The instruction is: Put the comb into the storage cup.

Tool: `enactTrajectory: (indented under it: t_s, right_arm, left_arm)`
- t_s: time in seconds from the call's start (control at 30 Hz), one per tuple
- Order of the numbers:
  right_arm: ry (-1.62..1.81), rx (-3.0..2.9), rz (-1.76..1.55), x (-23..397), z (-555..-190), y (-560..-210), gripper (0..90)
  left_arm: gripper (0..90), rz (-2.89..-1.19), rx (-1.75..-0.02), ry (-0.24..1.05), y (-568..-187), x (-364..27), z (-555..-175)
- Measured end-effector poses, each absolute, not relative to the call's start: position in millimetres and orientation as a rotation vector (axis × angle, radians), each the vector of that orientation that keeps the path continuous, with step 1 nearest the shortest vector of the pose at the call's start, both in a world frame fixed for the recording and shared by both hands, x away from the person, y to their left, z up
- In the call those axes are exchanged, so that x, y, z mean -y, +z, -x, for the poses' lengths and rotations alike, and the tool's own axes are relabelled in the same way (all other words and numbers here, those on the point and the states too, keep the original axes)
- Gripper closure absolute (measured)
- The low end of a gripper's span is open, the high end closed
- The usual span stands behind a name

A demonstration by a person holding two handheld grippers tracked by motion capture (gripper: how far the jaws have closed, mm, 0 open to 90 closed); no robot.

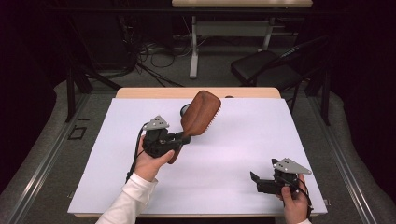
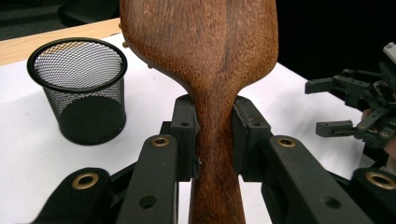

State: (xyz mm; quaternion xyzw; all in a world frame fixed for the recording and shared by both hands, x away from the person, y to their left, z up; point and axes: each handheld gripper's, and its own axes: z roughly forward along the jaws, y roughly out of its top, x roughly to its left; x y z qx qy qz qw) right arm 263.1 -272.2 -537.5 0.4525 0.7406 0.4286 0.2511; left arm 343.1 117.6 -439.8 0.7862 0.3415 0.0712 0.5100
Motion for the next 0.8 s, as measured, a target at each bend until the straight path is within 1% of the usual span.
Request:
enactTrajectory:
  t_s: [0.3, 0.8]
  right_arm:
    - [1.19, -1.996, -1.236, 273.2, -263.1, -536.1, 0.3]
    - [1.208, -2.015, -1.247, 270.4, -265.4, -535.6, 0.0]
  left_arm:
    - [73.0, -1.854, -0.81, 0.186, -439.3, -123.0, -338.4]
    - [73.0, -1.812, -0.822, 0.211, -442.4, -134.0, -335.4]
